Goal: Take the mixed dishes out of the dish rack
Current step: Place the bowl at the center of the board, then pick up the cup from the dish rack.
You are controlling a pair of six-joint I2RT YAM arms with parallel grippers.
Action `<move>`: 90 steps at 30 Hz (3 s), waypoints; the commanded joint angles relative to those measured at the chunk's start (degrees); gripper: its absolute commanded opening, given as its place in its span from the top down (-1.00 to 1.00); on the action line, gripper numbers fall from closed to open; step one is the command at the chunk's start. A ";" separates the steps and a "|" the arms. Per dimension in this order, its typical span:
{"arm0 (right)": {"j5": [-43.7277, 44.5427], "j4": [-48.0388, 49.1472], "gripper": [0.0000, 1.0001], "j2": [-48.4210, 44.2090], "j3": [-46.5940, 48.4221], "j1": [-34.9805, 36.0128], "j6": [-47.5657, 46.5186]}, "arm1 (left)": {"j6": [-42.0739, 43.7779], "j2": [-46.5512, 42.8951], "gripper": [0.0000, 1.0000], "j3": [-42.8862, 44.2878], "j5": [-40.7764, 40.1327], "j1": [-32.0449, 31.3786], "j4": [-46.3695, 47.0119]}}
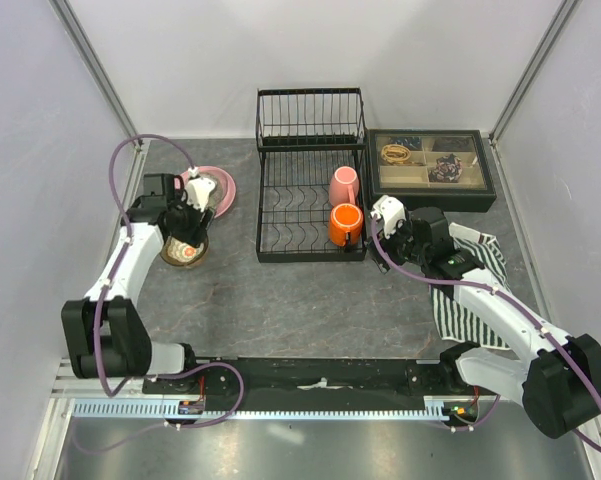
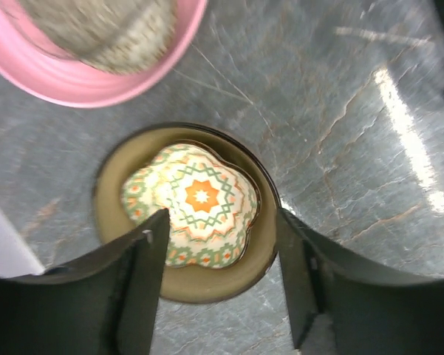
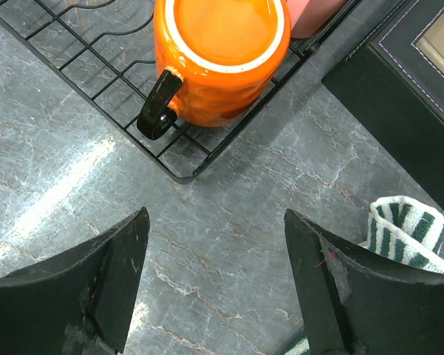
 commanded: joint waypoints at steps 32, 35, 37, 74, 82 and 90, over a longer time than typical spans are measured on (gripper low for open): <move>22.93 -5.82 -0.47 22.22 22.45 13.34 22.62 | -8.90 -8.29 -0.93 7.02 4.94 -4.97 -2.69; 23.81 -6.08 -0.46 23.81 23.07 13.34 22.97 | -8.81 -8.73 -0.93 6.49 4.76 -4.97 -2.34; 23.55 -6.00 -0.45 24.69 23.24 13.34 23.49 | -8.63 -8.99 -0.93 6.14 4.68 -4.97 -2.25; 23.72 -2.48 -0.15 35.15 24.56 13.60 22.54 | -8.63 -9.17 -0.93 2.80 5.38 -4.97 -0.23; 22.49 1.47 -0.01 34.97 22.37 13.60 16.22 | -8.11 -9.26 -0.93 2.27 5.29 -4.97 -0.14; 18.81 5.60 0.09 33.65 19.64 13.60 11.11 | -8.11 -9.00 -0.93 2.09 5.38 -4.97 0.21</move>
